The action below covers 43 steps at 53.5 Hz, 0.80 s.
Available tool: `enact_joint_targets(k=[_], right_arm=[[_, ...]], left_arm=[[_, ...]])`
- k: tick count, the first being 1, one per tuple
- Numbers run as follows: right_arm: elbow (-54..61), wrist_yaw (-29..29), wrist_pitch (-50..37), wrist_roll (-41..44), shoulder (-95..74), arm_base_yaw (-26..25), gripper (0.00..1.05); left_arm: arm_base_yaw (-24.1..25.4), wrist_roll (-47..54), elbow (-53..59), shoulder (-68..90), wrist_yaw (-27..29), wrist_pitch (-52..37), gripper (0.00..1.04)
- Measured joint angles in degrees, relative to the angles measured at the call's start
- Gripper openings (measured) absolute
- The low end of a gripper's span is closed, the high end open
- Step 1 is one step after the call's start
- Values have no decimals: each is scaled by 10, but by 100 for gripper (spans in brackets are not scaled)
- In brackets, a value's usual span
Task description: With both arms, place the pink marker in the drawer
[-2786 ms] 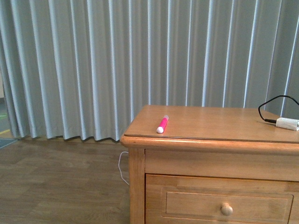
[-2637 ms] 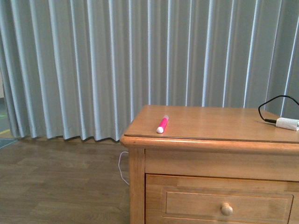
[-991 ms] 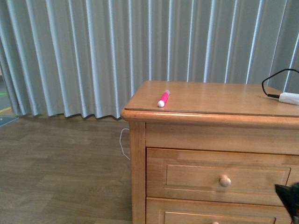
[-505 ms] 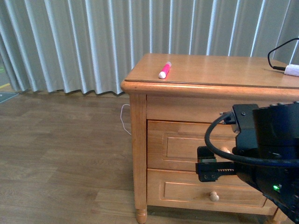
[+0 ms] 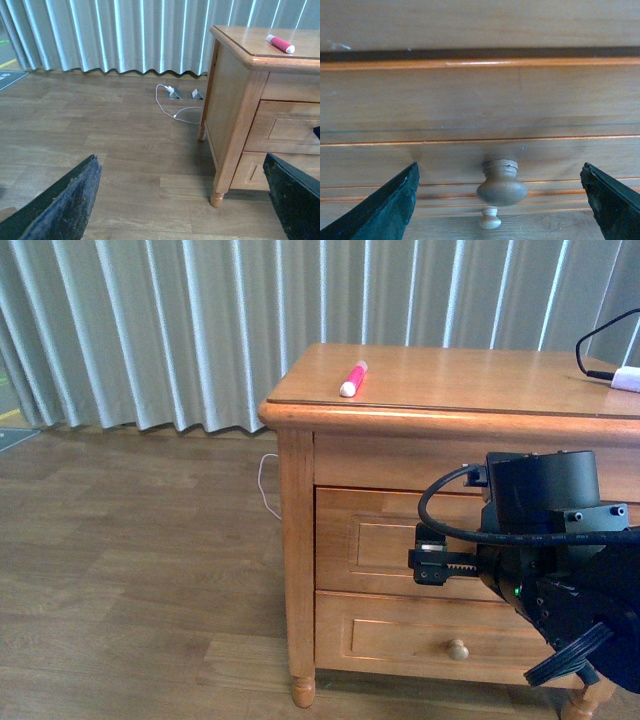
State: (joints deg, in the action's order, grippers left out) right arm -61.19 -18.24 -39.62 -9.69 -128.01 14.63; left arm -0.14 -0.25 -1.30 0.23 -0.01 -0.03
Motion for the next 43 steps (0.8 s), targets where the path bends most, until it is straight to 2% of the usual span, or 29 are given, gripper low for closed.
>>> enact_joint_targets(k=[23,43], right_arm=[[-10,10,-9,11,-18,-4,96],[-9,12,-19,15,-18,-6,40]], left_arm=[[0,0,0,0,0,0,98],[0,0,0,0,0,0,98]])
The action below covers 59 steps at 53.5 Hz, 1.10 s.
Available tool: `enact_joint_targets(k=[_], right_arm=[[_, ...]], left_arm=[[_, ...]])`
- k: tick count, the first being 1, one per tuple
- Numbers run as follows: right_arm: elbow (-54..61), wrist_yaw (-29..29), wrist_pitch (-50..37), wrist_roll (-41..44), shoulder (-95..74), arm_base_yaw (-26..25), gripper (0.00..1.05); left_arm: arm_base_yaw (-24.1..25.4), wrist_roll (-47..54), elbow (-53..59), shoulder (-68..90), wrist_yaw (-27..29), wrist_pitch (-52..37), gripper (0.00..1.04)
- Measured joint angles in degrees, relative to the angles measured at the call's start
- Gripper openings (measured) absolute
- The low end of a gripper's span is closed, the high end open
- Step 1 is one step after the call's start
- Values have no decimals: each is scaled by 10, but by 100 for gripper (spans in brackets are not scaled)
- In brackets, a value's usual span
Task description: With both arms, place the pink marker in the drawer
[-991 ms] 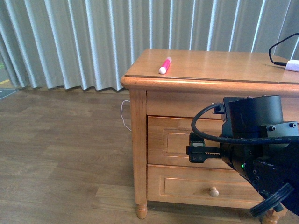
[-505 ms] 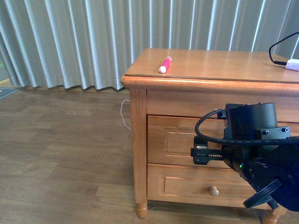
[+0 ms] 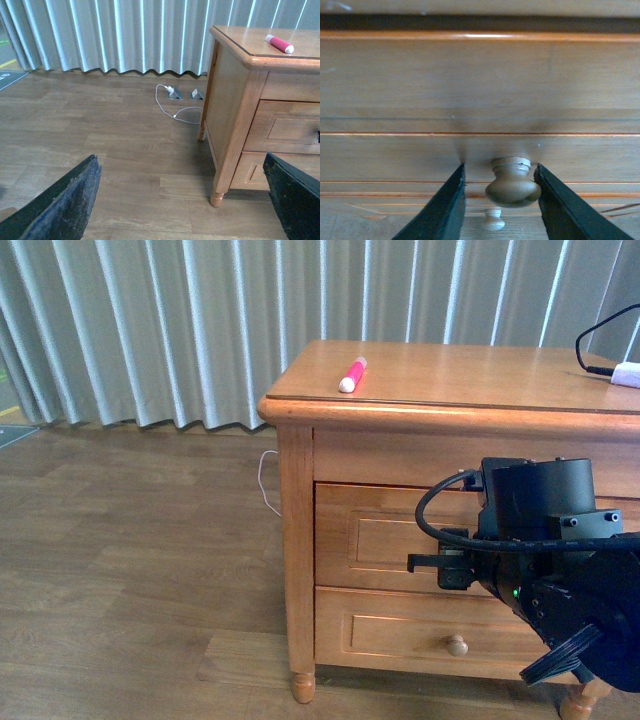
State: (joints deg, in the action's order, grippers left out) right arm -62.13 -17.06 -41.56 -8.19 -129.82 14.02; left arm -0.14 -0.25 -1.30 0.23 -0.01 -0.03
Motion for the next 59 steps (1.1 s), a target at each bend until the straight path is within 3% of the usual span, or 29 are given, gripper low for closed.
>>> enact_joint_targets(k=[8,34,59], right_arm=[[3,-1,0,2,0,-4,24],[36,30,-14,3,15,-10,22],[264,67,-73,-21,146,2,22]], left_arm=[[0,0,0,0,0,0,98],[0,0,0,0,0,0,98],[0,0,0,0,0,0,98]])
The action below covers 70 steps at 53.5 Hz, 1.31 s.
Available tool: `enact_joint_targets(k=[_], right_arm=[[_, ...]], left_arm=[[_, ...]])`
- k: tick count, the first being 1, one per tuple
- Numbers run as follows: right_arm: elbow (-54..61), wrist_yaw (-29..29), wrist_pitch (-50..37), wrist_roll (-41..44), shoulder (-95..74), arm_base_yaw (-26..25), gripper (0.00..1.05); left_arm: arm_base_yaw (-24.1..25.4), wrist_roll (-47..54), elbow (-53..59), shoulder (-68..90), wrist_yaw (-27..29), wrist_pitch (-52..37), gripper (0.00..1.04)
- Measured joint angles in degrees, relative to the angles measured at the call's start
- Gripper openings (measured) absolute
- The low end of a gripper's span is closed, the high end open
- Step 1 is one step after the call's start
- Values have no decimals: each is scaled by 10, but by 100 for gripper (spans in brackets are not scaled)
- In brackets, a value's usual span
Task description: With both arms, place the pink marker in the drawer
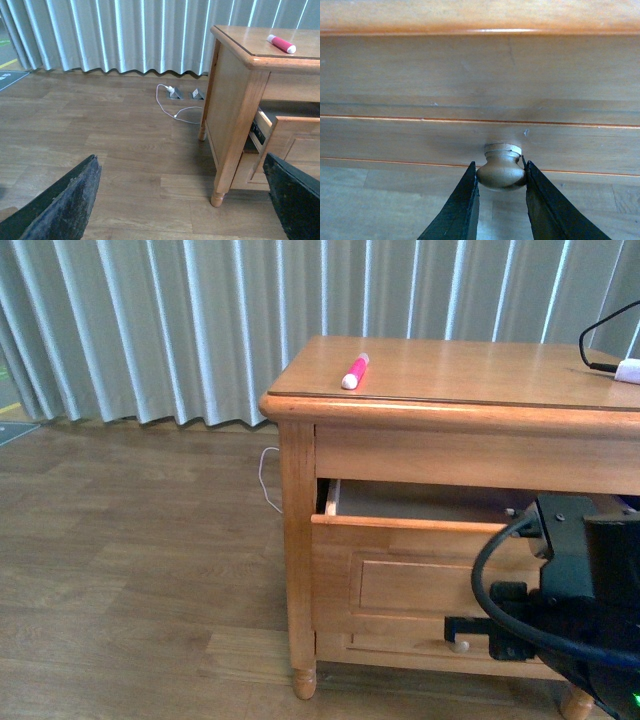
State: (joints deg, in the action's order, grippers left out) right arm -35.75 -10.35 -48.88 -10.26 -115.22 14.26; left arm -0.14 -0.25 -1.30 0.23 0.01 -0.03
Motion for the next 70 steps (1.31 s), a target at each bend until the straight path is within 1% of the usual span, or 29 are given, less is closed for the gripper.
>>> enact_joint_targets(k=[12,21,22,26,29,31,32,35,36,42,43,46,48,51,59,64,70], right_arm=[[123,12,-24,-12,76,13,21],[157,3,-24,-23,104,31,21],[159,3,-23,-23,107,33,23],[163,-6,-3,-30,127,36,36],[167,-13,12,-32,150,36,43],[170,-18,34,-33,179,35,50],[171,-18,41,-34,187,35,51],[176,-17,90,-37,240,32,62],[177,-17,99,-38,250,31,64],[179,8,214,-42,369,24,83],[179,11,224,-42,381,23,85],[178,23,290,-42,450,16,96],[177,31,322,-42,484,12,97],[170,43,381,-39,547,0,95],[135,78,516,-5,681,-38,96],[115,90,577,28,731,-59,96],[106,91,621,54,759,-67,96]], left_arm=[[0,0,0,0,0,0,98],[0,0,0,0,0,0,98],[0,0,0,0,0,0,98],[0,0,0,0,0,0,98],[0,0,0,0,0,0,98],[0,0,0,0,0,0,98],[0,0,0,0,0,0,98],[0,0,0,0,0,0,98],[0,0,0,0,0,0,98],[0,0,0,0,0,0,98],[0,0,0,0,0,0,98],[0,0,0,0,0,0,98],[0,0,0,0,0,0,98],[0,0,0,0,0,0,98],[0,0,0,0,0,0,98],[0,0,0,0,0,0,98],[0,0,0,0,0,0,98]])
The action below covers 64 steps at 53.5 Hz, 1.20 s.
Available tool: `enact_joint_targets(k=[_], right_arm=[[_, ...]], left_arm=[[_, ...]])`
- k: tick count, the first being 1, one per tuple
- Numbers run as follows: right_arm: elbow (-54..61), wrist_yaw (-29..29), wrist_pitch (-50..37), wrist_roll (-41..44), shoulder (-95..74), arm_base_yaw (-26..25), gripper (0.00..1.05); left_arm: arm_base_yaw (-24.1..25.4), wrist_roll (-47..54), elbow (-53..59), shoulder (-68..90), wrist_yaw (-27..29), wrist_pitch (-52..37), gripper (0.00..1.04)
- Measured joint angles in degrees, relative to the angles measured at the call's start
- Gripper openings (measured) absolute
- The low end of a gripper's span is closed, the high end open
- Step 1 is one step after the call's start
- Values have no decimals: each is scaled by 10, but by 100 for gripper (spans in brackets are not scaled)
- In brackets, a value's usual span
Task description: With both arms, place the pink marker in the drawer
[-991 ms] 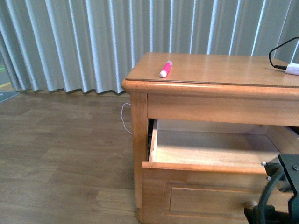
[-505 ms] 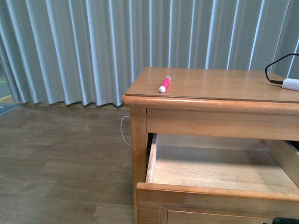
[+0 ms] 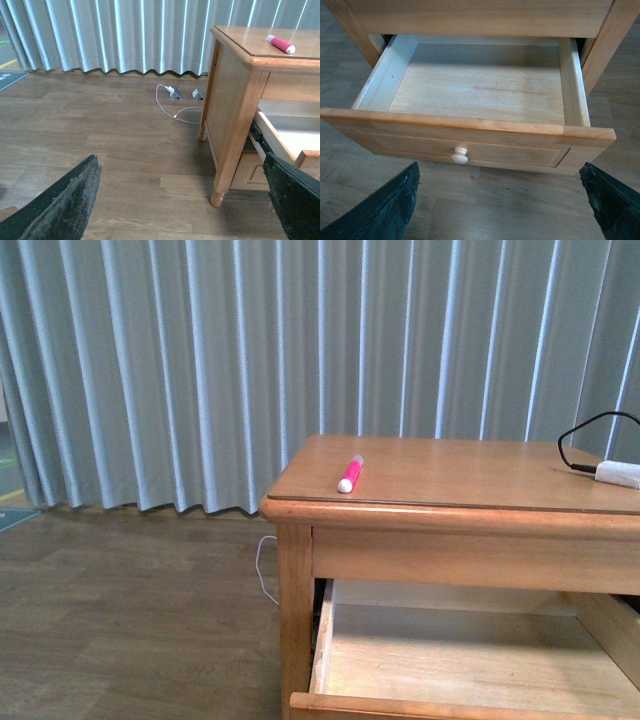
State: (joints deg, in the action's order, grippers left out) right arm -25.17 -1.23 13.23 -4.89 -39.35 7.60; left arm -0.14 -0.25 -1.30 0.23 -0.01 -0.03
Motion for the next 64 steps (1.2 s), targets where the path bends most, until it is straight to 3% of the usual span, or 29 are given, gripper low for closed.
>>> enact_joint_targets(k=[7,25,30,34,46,53,64], right_arm=[[4,-59,2,0,23,17,96],[4,-62,0,-1,31,20,96],[4,-62,0,-1,31,21,96],[4,-62,0,-1,31,21,96],[4,-62,0,-1,31,21,96],[4,-62,0,-1,31,21,96],[4,-62,0,-1,31,21,96]], left_arm=[[0,0,0,0,0,0,98],[-2,-10,-2,8,-12,9,98],[-75,-34,-29,130,47,-38,98],[-124,-39,-82,245,58,-101,98],[-159,5,-271,567,50,-269,98],[-176,30,-400,730,49,-278,98],[-197,31,-619,929,61,-201,98]])
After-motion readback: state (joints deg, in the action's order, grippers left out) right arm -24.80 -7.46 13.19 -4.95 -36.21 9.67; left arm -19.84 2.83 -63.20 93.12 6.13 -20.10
